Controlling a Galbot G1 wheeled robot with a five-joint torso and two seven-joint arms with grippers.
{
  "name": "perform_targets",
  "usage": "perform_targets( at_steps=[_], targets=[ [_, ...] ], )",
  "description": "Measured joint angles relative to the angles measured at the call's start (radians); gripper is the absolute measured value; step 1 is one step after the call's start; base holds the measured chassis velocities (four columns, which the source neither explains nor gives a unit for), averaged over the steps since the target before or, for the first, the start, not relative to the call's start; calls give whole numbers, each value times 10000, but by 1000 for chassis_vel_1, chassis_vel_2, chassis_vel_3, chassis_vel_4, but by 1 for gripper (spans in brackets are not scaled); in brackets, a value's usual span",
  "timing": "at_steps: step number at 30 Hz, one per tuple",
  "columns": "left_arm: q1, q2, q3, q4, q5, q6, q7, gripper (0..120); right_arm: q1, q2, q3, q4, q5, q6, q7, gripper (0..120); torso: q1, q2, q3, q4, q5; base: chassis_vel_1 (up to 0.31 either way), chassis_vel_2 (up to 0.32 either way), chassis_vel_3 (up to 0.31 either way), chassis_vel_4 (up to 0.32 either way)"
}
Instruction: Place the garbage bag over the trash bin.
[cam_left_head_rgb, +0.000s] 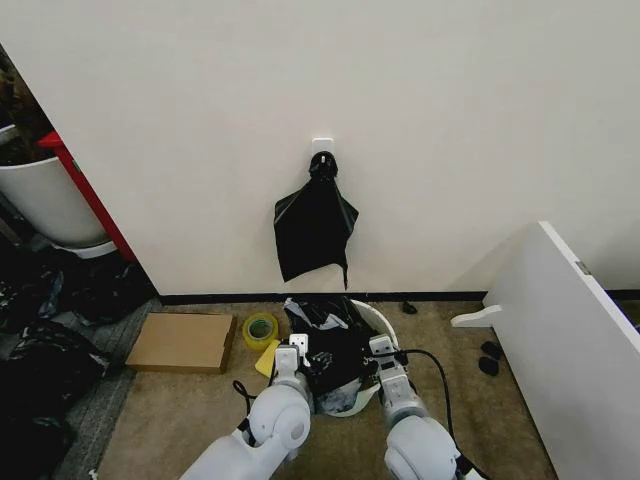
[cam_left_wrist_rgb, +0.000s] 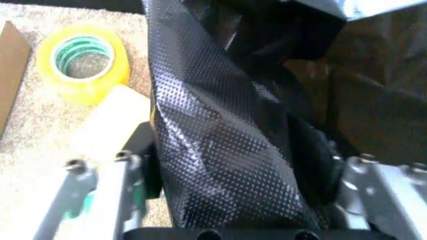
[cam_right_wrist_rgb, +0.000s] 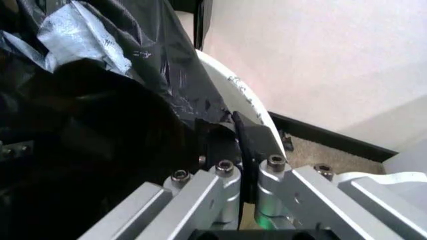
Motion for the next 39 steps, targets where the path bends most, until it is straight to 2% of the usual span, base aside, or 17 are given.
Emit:
perform_targets(
  at_steps=[2, 7, 10, 14, 17, 21, 29, 33, 39],
  targets=[
    [-10, -1, -10, 15, -45, 9, -52, 56, 6, -4, 2, 0, 3, 1, 0, 0, 0, 0, 0, 0, -1, 0, 0, 0, 0],
    [-52, -38, -82, 116, -258, -28, -310, 34, 31, 5, -22, 19, 10, 7, 0, 0, 0, 0, 0, 0, -2, 0, 0, 0, 0],
    [-32, -43, -110, 142, -353, -88, -373, 27, 28, 25, -51, 24, 6, 11, 0, 0, 0, 0, 0, 0, -1, 0, 0, 0, 0],
    [68, -109, -196, 245, -369, -457, -415, 9, -26, 49, -78, 46, -15, 38, 2, 0, 0, 0, 0, 0, -2, 0, 0, 0, 0],
    [111, -133, -233, 253, -371, -611, -400, 3, -74, 45, -85, 88, -28, 65, 2, 0, 0, 0, 0, -1, -4, 0, 0, 0, 0],
    [244, -141, -395, 251, -325, -1226, -273, 2, -124, 73, -11, 174, -34, 155, 21, 0, 0, 0, 1, -1, -4, 0, 0, 0, 0],
    [485, -74, -826, 27, -367, -1931, -216, 2, -285, 86, 272, 567, 0, 215, 31, 0, 3, -3, 3, -3, -4, 0, 0, 0, 0],
    [759, 74, -1174, -430, -472, -2367, -53, 2, -555, 69, 584, 1045, 89, 221, 23, 0, 3, -3, 3, -2, -5, 0, 0, 0, 0],
    [1133, 433, -1456, -1126, -538, -2489, 328, 2, -693, 8, 915, 1420, 366, 229, -20, 0, 3, -3, 2, -1, -3, 0, 0, 0, 0]
  ],
)
